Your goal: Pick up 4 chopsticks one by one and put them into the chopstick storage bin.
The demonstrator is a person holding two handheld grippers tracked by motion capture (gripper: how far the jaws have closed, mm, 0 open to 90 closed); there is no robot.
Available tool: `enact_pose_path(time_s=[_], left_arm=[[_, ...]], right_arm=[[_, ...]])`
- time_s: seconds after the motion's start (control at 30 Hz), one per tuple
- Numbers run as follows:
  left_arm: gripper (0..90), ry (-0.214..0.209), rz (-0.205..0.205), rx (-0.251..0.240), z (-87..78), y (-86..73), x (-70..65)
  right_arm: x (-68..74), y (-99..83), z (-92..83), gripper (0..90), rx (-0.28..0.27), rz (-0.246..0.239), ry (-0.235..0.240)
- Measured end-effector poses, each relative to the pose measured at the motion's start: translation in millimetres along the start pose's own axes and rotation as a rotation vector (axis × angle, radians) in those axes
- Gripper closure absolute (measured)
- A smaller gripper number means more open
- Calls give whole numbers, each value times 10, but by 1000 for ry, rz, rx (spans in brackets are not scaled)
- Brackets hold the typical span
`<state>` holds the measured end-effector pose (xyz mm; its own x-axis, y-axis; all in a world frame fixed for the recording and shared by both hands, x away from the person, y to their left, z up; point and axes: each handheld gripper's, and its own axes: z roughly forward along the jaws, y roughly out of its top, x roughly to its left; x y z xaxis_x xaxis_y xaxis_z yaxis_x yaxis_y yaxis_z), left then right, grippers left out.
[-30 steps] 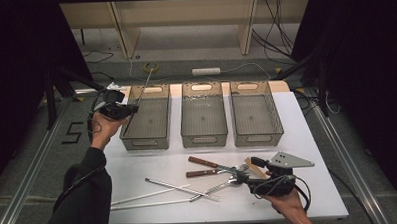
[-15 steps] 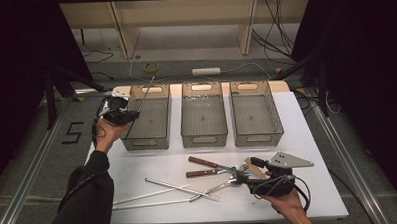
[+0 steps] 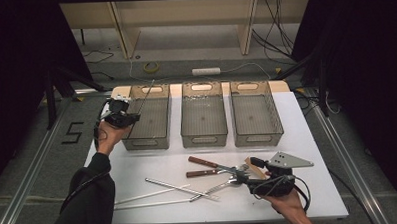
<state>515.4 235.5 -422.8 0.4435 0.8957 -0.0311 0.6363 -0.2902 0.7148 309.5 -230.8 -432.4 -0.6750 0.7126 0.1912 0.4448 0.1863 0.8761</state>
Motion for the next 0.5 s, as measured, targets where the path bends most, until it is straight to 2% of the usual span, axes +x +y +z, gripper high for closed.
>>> enact_pose_path(time_s=[0.27,0.43,0.5], left_arm=[[843,0,-4,15,58,-37,-7],[831,-1,-2,40,103,-53,-18],[807,-1,-3,27,94,-57,-26]], right_arm=[[-3,0,4,247,0,-3,1],[-4,-3,3,247,1,-1,0],[-2,-1,2,248,1,2,0]])
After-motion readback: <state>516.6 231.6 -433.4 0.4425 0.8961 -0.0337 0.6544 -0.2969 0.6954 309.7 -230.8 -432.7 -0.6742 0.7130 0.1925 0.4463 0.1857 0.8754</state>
